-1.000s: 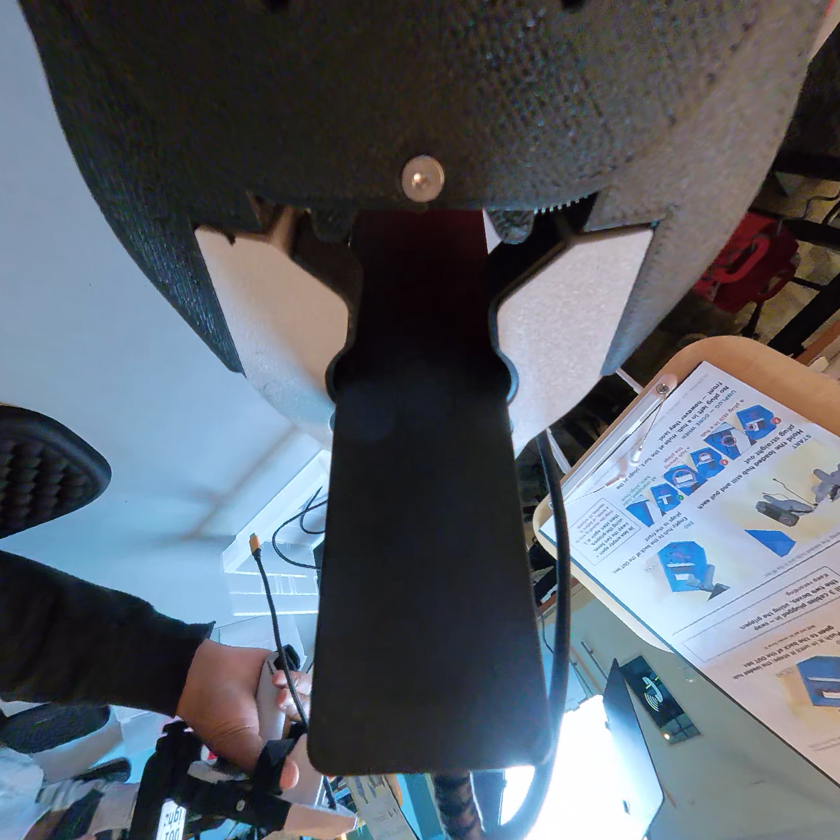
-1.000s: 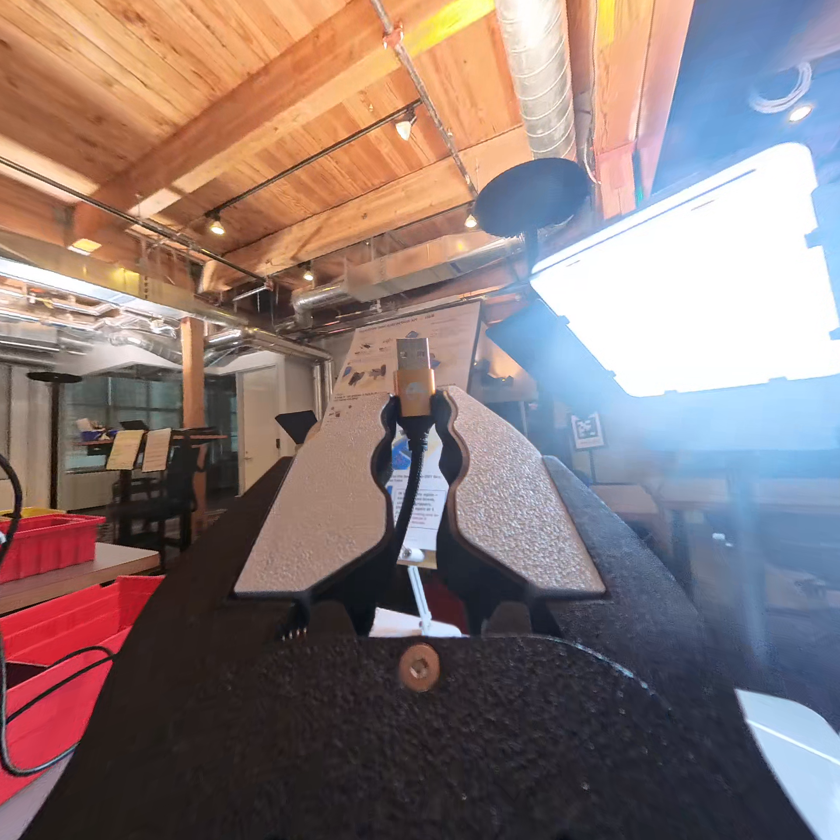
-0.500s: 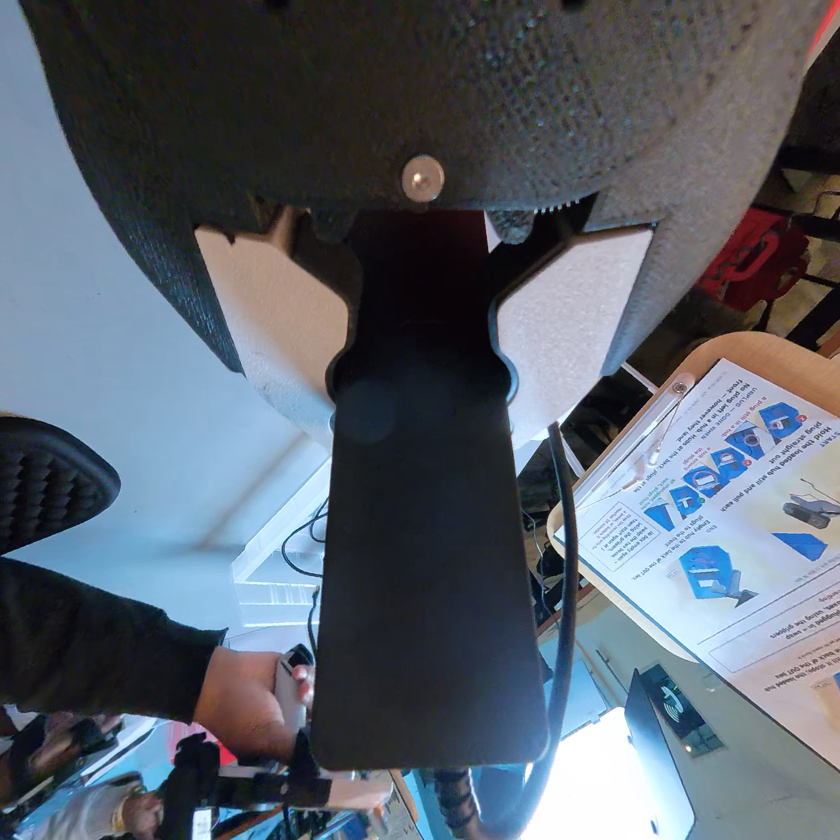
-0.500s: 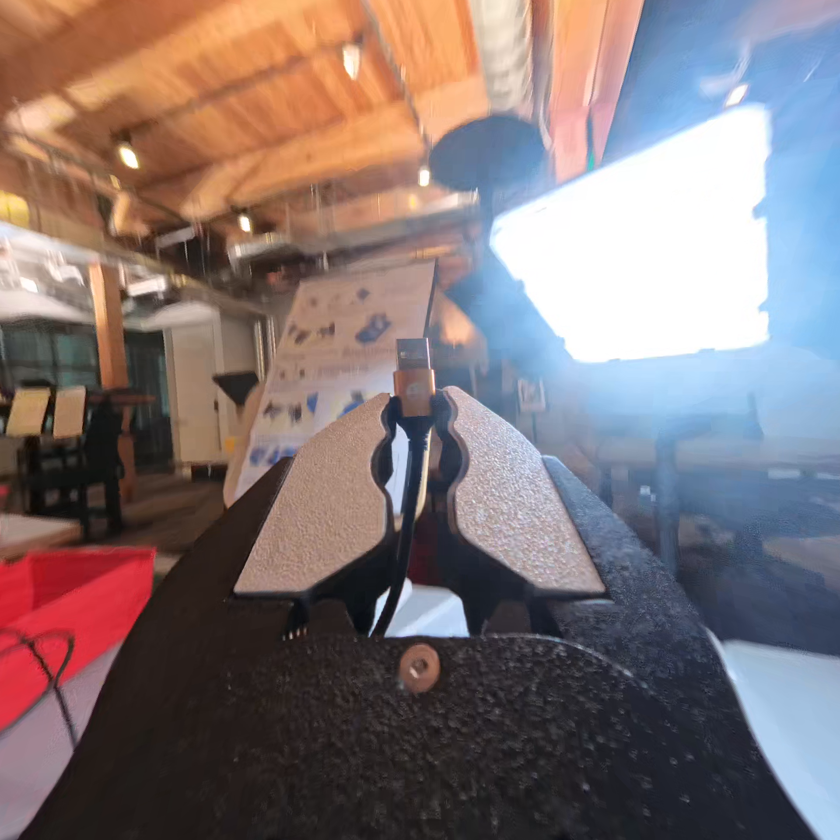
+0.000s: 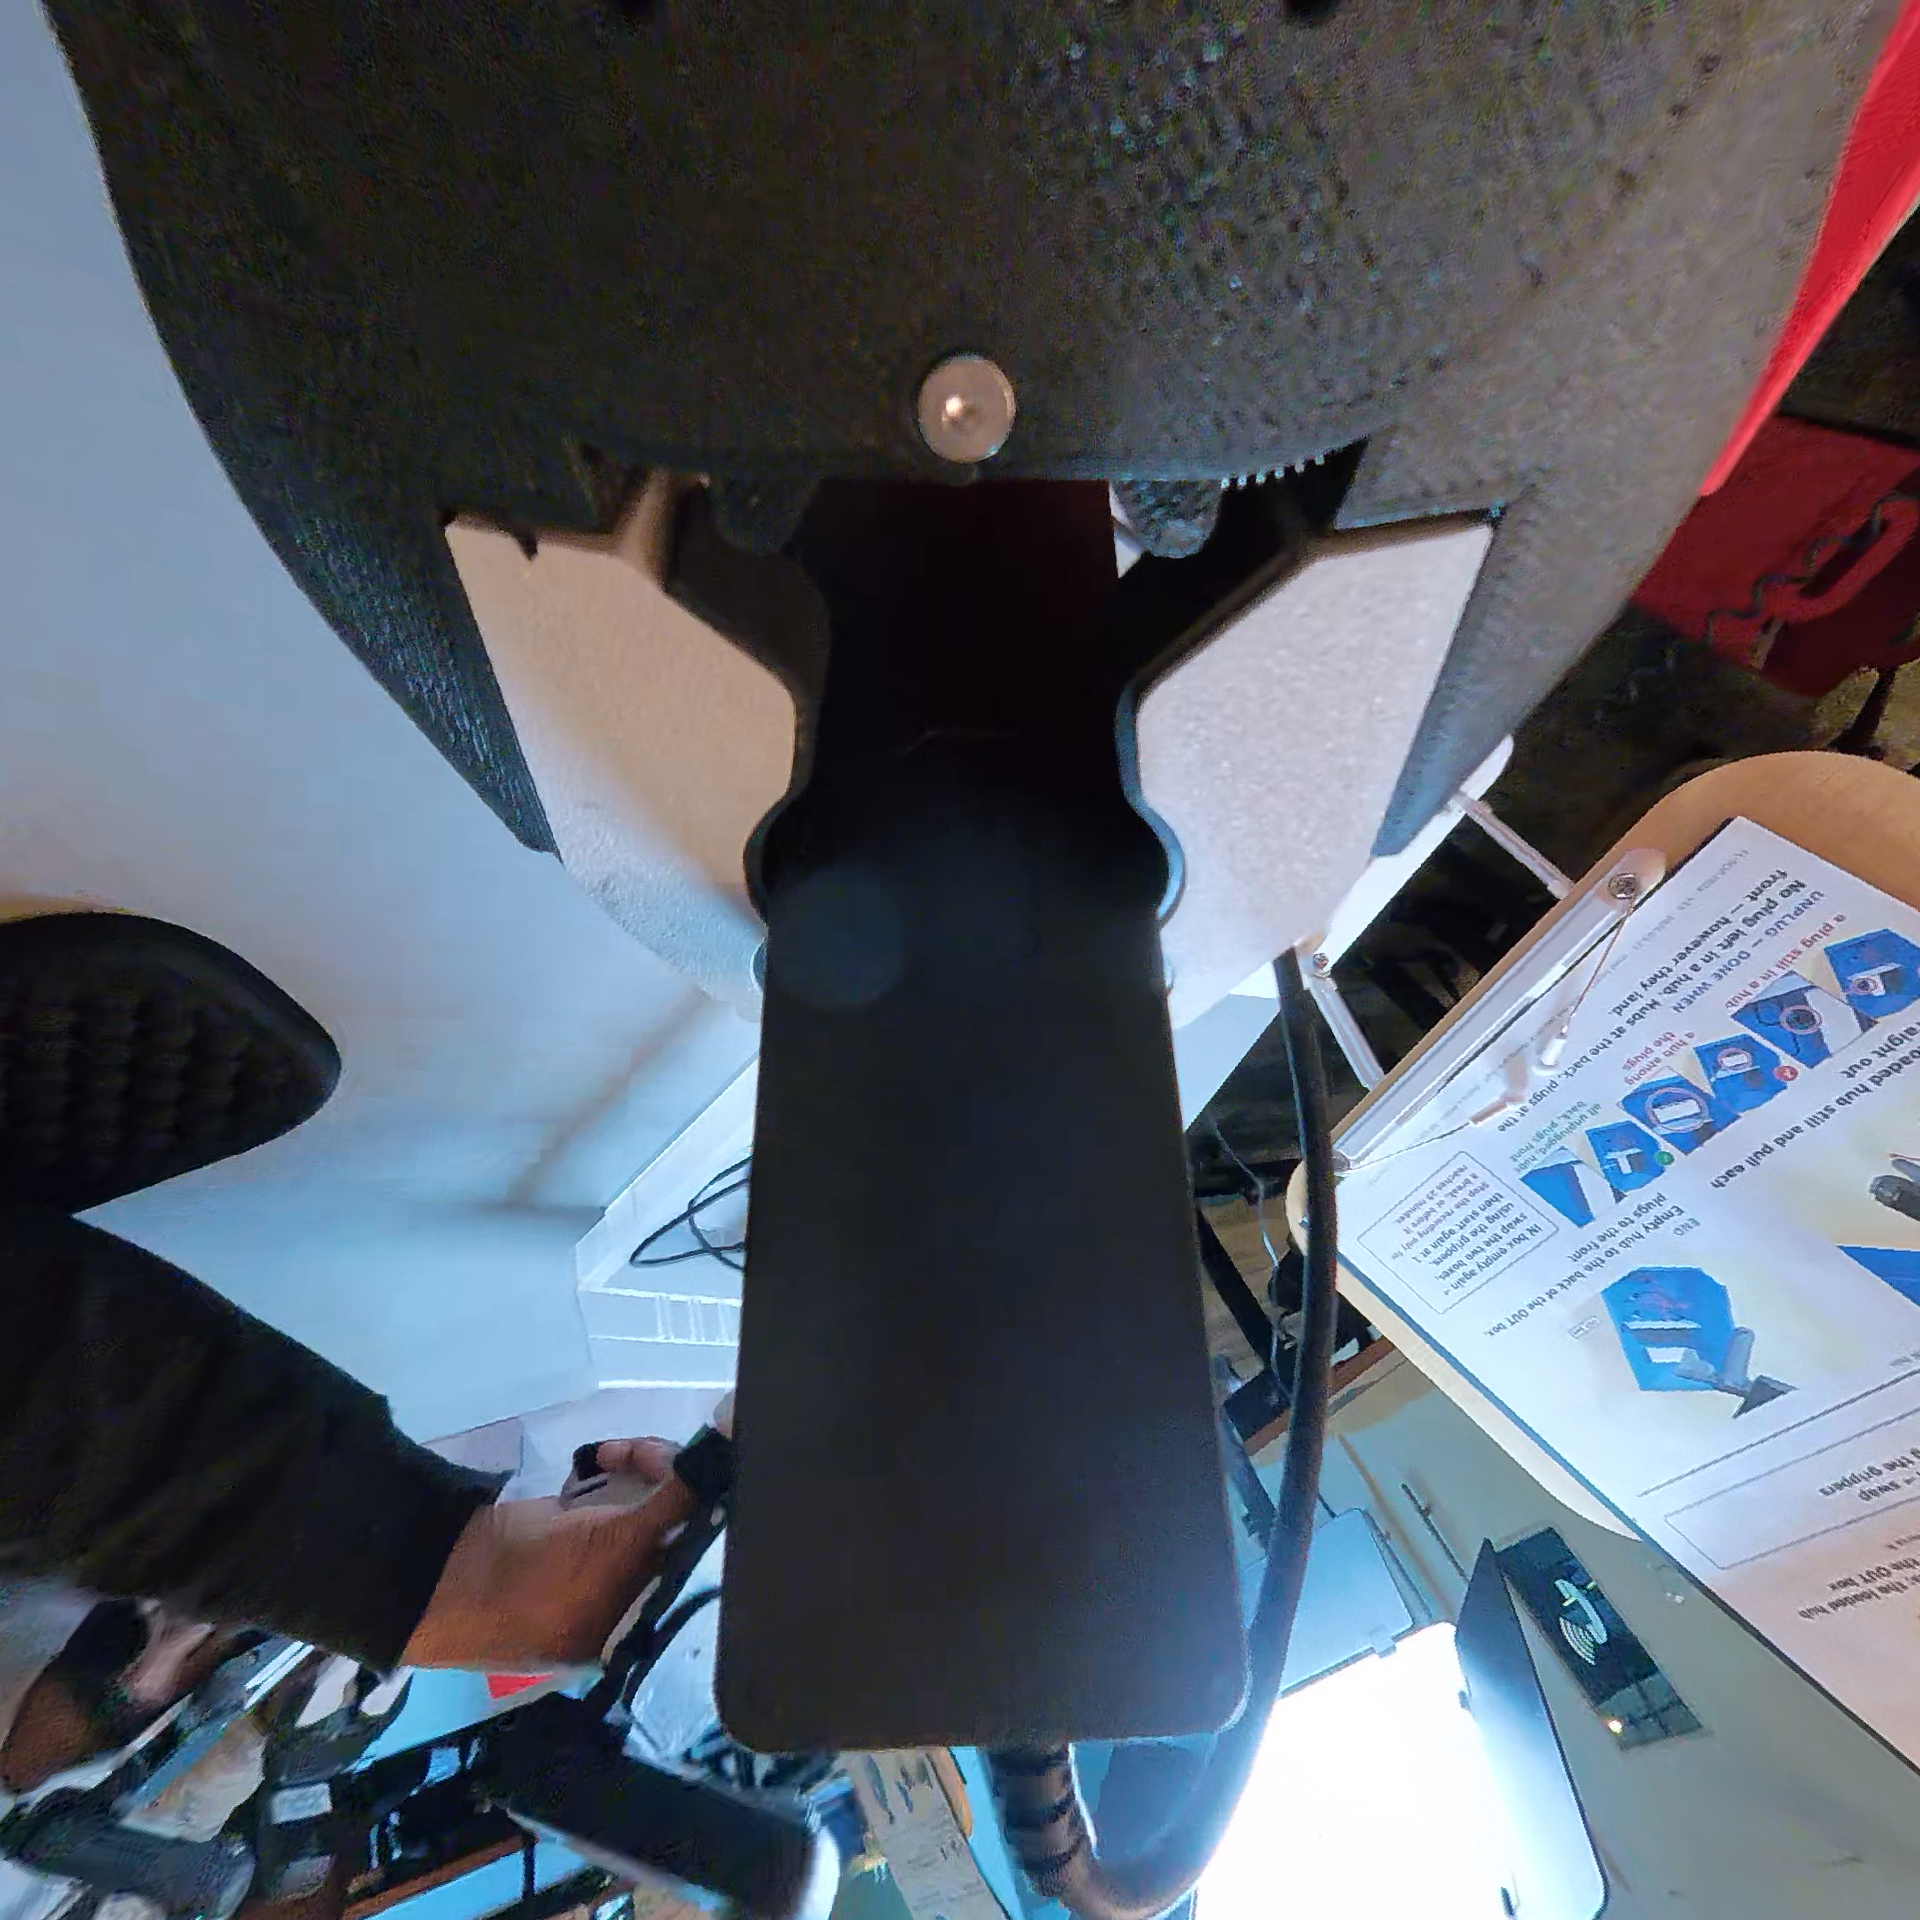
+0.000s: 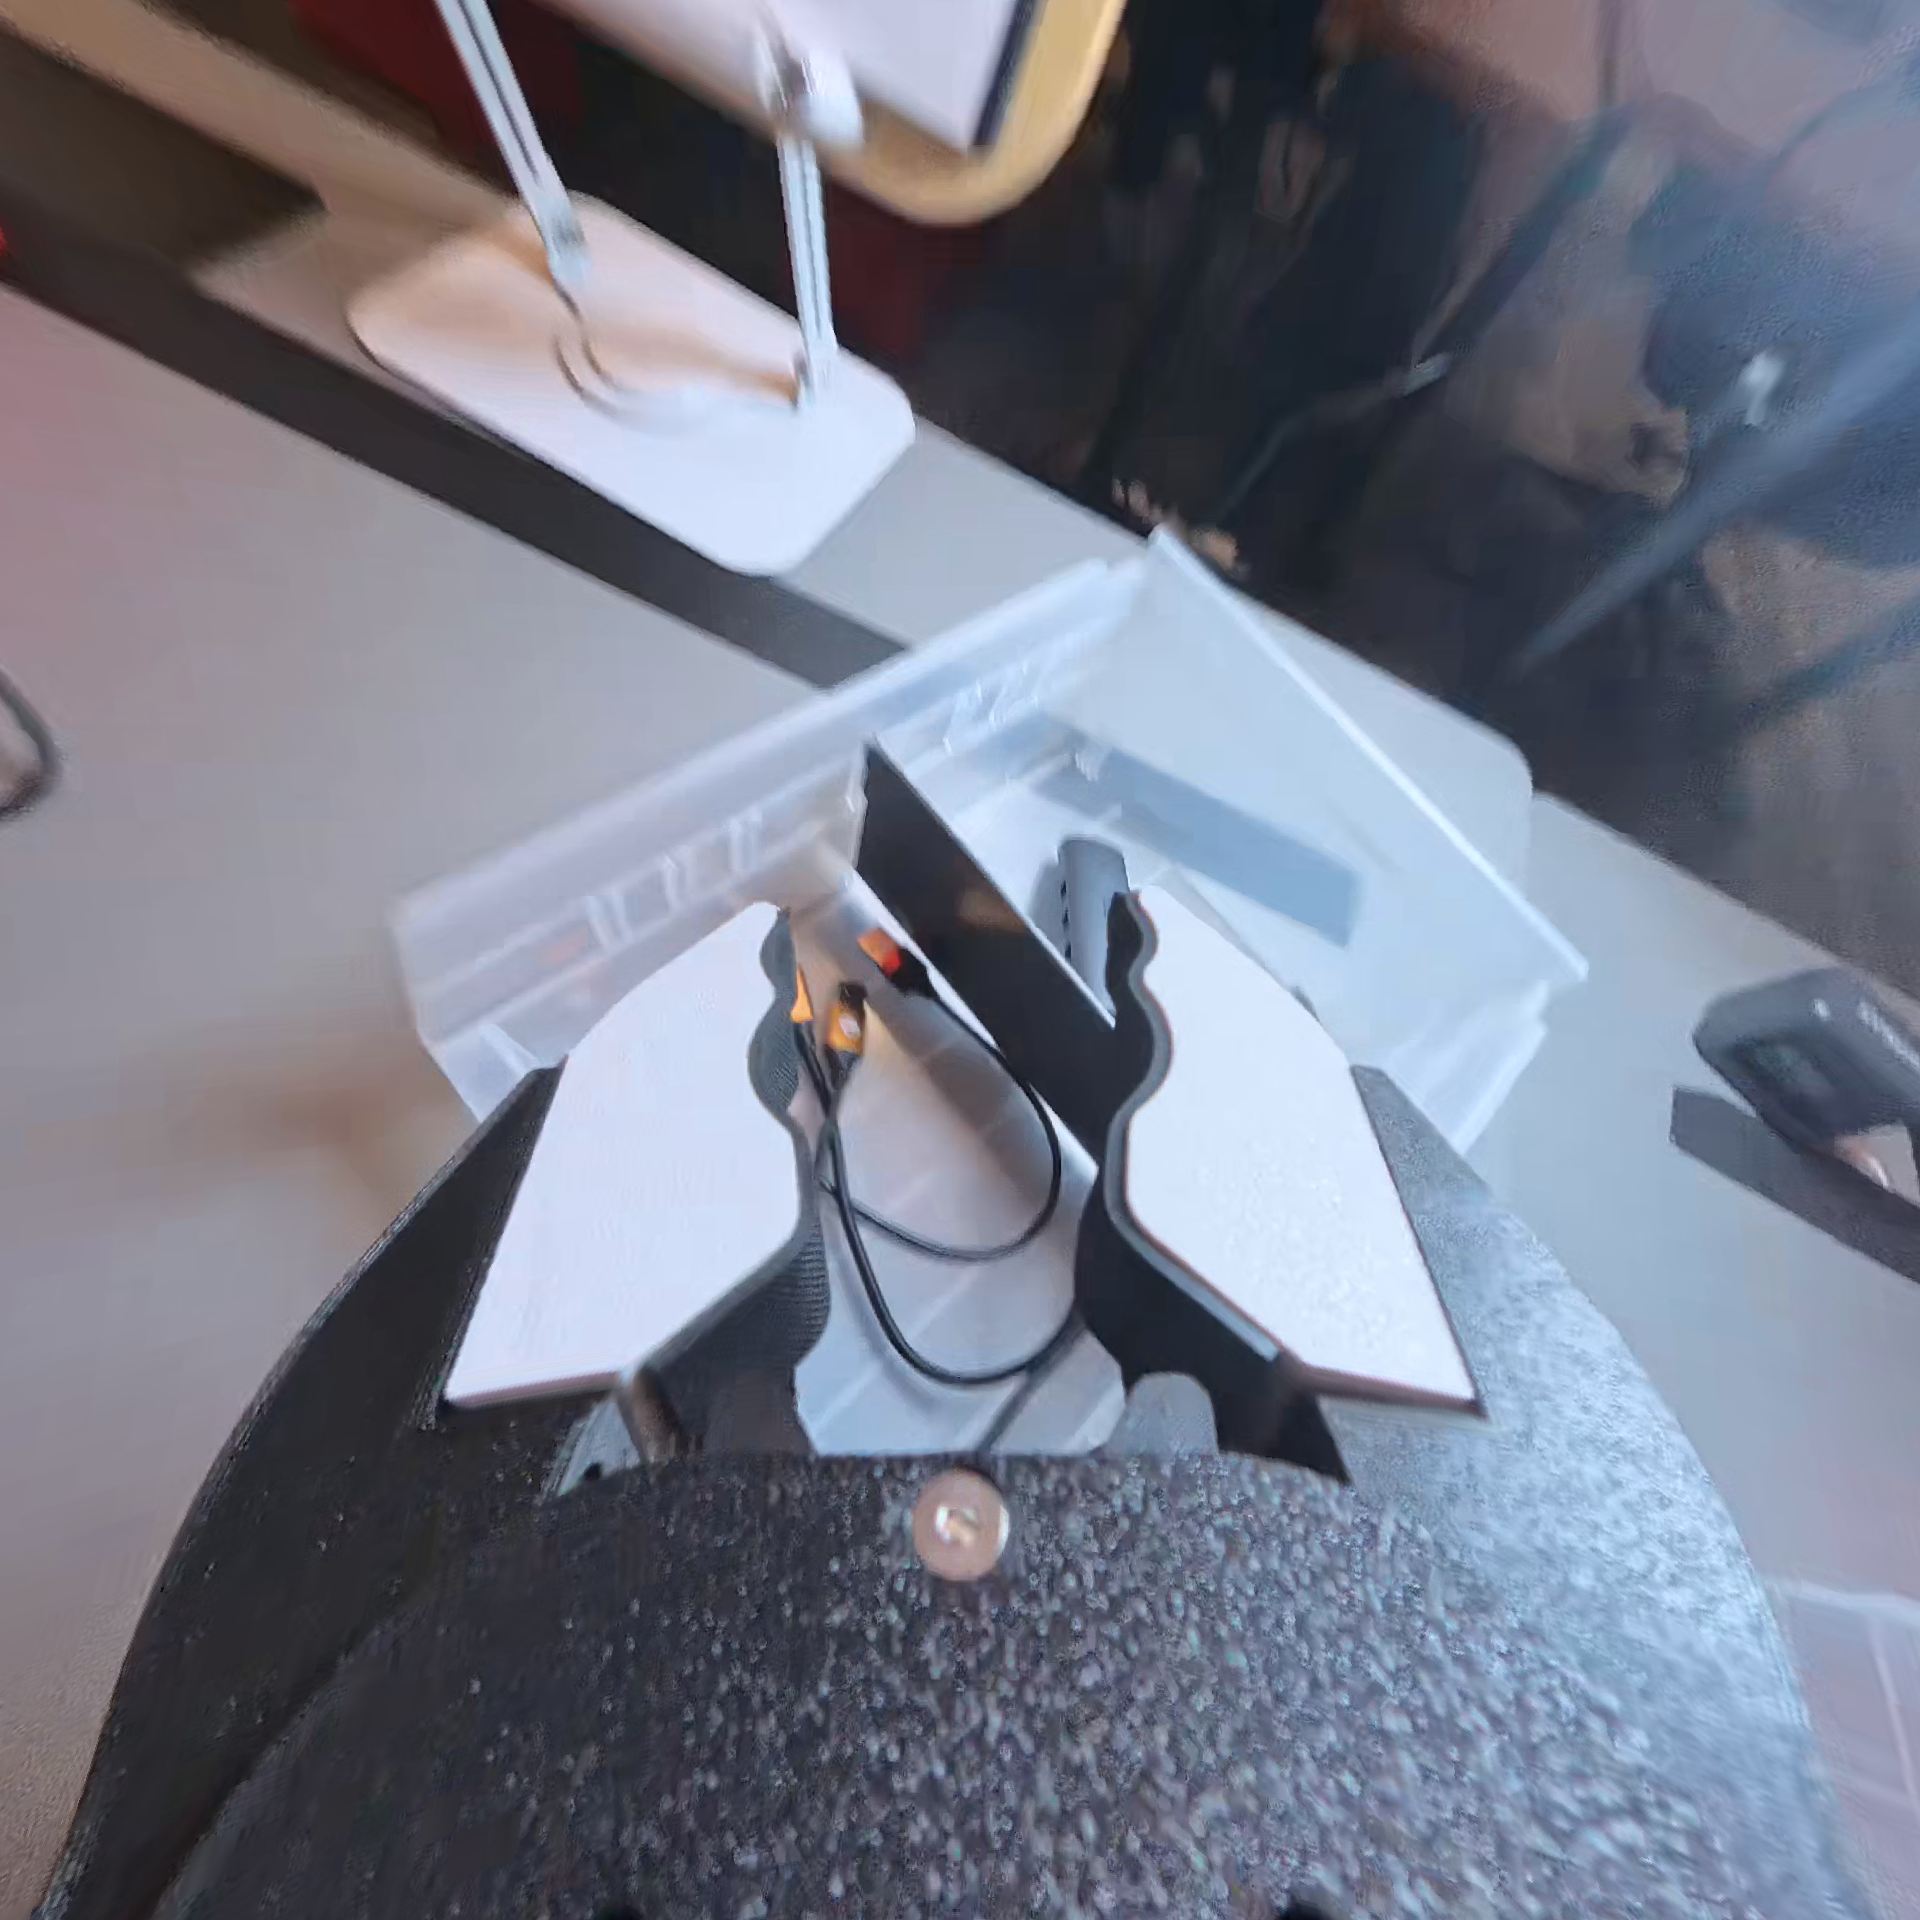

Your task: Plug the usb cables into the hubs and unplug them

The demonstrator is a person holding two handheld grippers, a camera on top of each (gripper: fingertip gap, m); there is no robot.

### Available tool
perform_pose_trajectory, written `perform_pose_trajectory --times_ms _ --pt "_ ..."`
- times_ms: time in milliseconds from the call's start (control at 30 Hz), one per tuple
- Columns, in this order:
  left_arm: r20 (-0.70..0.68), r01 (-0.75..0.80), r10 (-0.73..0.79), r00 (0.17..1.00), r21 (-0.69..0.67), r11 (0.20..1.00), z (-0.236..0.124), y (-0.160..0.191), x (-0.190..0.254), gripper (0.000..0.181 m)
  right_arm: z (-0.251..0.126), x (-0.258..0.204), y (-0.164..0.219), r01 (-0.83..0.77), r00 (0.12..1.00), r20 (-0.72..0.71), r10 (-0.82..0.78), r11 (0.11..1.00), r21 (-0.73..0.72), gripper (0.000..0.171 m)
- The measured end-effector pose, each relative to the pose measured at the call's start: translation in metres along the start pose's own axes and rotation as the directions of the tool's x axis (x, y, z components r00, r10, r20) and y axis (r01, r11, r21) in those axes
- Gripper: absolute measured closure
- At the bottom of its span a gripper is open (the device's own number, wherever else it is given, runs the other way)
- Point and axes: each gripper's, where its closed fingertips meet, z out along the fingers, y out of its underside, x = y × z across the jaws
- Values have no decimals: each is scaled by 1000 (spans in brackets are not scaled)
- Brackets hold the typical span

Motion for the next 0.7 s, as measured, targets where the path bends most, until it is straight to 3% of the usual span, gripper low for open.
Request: perform_pose_trajectory --times_ms 67,167,300,400,467,600,700 --pt "-36 39 -38 999 37 999 0 -5 4 117 -23 -26 -38 17 994 106 -37 982 190 116" --pt "-121 126 -112 986 118 985 -2 -18 12 117 -63 -96 -79 78 923 316 -221 909 409 122" --pt "-248 197 -146 958 194 961 -8 -35 28 117 -102 -196 -100 146 748 472 -467 809 569 125" --pt "-367 235 -144 919 219 947 -12 -44 45 115 -121 -257 -108 88 631 570 -525 779 620 126" --pt "-463 255 -137 876 202 946 -13 -44 62 117 -125 -277 -113 85 626 556 -547 756 649 125" --pt "-663 308 -179 727 82 948 -16 -32 94 117 -136 -269 -125 203 707 351 -614 652 730 120" --pt "-780 330 -246 575 -54 942 -17 -14 117 117 -139 -264 -108 385 654 272 -706 620 684 103"
